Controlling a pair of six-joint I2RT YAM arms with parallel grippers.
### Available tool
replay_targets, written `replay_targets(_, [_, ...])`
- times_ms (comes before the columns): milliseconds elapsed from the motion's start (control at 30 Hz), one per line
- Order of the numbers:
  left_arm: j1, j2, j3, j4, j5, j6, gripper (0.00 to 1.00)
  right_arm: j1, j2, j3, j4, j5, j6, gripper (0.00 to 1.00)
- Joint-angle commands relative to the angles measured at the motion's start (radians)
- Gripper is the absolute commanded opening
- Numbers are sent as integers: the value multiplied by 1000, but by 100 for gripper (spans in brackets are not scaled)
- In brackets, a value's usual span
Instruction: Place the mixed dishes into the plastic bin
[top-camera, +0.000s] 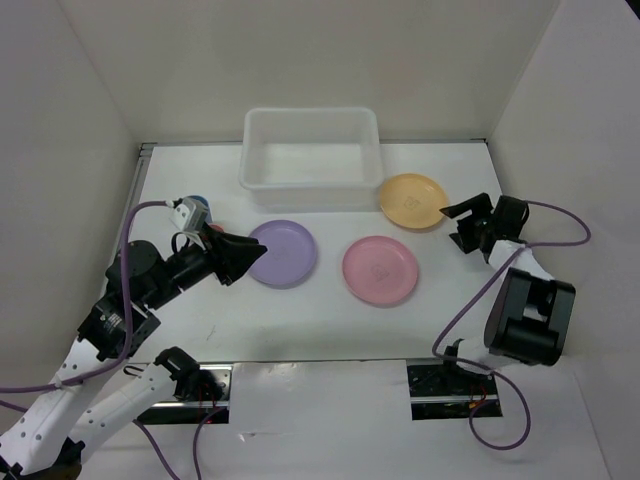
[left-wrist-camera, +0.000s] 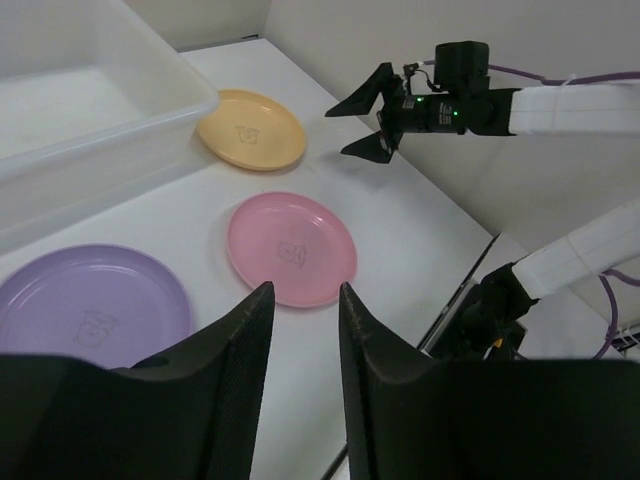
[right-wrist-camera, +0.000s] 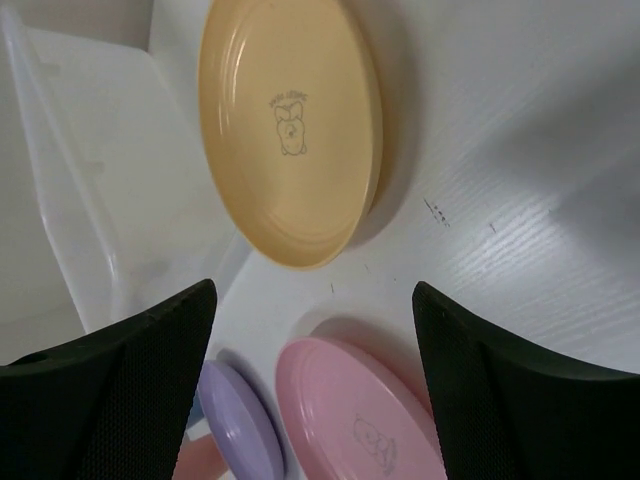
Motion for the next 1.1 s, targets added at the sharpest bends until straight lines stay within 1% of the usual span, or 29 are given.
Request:
replay_targets(0, [4,9,22,38,34,2,38,-2,111,83,114,-88,-26,83])
replay_targets(33, [4,9,22,38,34,18,36,-2,137,83,124,-88,-26,83])
replay_targets(67, [4,9,32,38,51,31,38,-2,158,83,139,-88,-26,83])
replay_targets(100, [4,-5,33,38,51,32,39,-2,187,83,154,-77,-26,81])
replay_targets(167, [4,-14,33,29,51,41,39,-2,212,83,174,-77,-26,80])
replay_targets(200, [4,-25,33,29,51,41,35,7,240,97,174,-77,-26,78])
replay_targets(267, [4,-25,33,29,51,53,30,18,281,129,174,-57,-26,77])
replay_targets(300, [4,-25,23,29,51,53,27,32,295,149,174,-45,-26,77])
replay_targets(333, [4,-25,23,29,51,53,27,41,307,158,162,-45,-17,77])
replay_targets(367, [4,-25,14,44,51,53,31,41,320,158,162,-36,-17,77])
replay_targets(400, [4,-25,14,45,63,53,41,41,339,170,162,-35,-17,77])
replay_targets(433, [4,-25,4,58,63,53,48,52,350,184,151,-23,-17,77])
replay_targets(467, [4,-25,3,58,63,53,51,52,361,184,151,-23,-17,77])
replay_targets(500, [4,-25,3,67,63,53,57,52,372,196,151,-23,-17,77])
replay_targets(533, [4,-25,3,68,63,53,68,61,393,212,151,-14,-26,77])
replay_targets(600, [4,-25,-6,68,63,42,83,72,419,227,142,-14,-26,77])
replay_targets(633, [4,-34,-15,68,22,33,88,72,444,241,142,-14,-26,77])
replay_targets(667, [4,-60,-24,80,4,24,95,83,455,241,142,-14,-26,77])
replay_targets(700, [4,-77,-35,89,-13,15,100,83,464,252,142,-5,-26,77])
replay_targets(733, [4,-95,-44,101,-38,15,100,83,478,252,142,4,-17,77])
replay_targets(767, [4,-126,-56,101,-51,3,100,92,478,252,142,4,-17,75])
replay_targets(933, [4,-146,-46,80,-73,2,100,92,516,261,142,18,1,67])
replay_targets(967, [4,-134,-46,68,-82,2,100,92,525,261,142,30,1,60])
replay_targets(1033, [4,-134,-33,54,-93,2,100,92,525,261,128,43,1,53])
replay_targets(1067, [4,-134,-33,54,-102,2,100,92,534,261,128,55,1,42])
